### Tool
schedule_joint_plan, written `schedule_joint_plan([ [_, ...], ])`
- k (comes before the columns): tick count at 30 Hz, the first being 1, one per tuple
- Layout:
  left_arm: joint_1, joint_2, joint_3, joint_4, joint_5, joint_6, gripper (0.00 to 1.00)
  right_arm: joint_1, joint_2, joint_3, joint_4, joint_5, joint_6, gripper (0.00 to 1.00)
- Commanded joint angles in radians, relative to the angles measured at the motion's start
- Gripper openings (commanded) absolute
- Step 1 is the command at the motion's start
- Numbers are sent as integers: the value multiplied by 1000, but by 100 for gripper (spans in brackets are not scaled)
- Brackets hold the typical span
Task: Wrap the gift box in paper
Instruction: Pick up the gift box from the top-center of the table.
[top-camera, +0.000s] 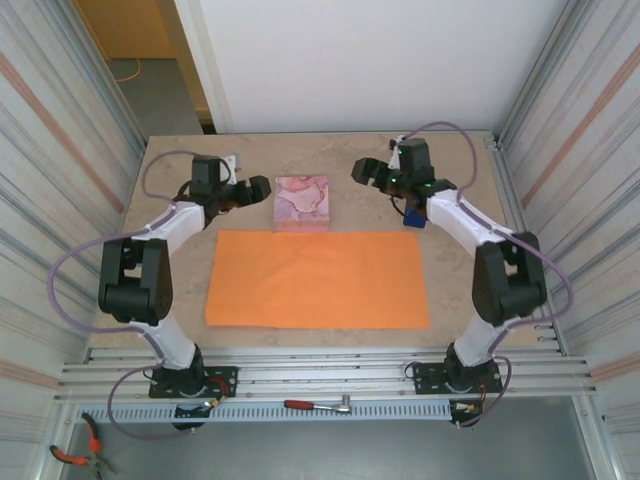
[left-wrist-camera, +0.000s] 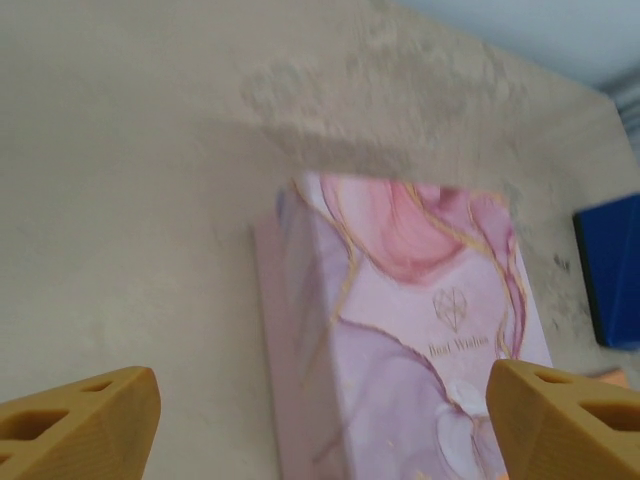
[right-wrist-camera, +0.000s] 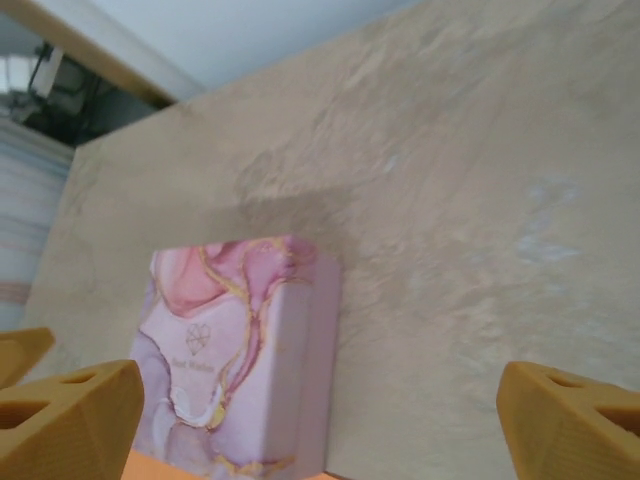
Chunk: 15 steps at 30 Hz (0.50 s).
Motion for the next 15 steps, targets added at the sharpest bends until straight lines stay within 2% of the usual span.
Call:
schedule_joint_plan([
  [1, -8, 29, 46, -35, 79, -54, 82, 34, 126, 105, -75, -131, 92, 84],
  [6, -14, 80, 51, -24, 129, -66, 78, 95, 256, 194, -93, -148, 128, 82],
  [15, -24, 140, 66, -30, 181, -72, 73, 140, 338, 227, -84, -181, 163, 80],
])
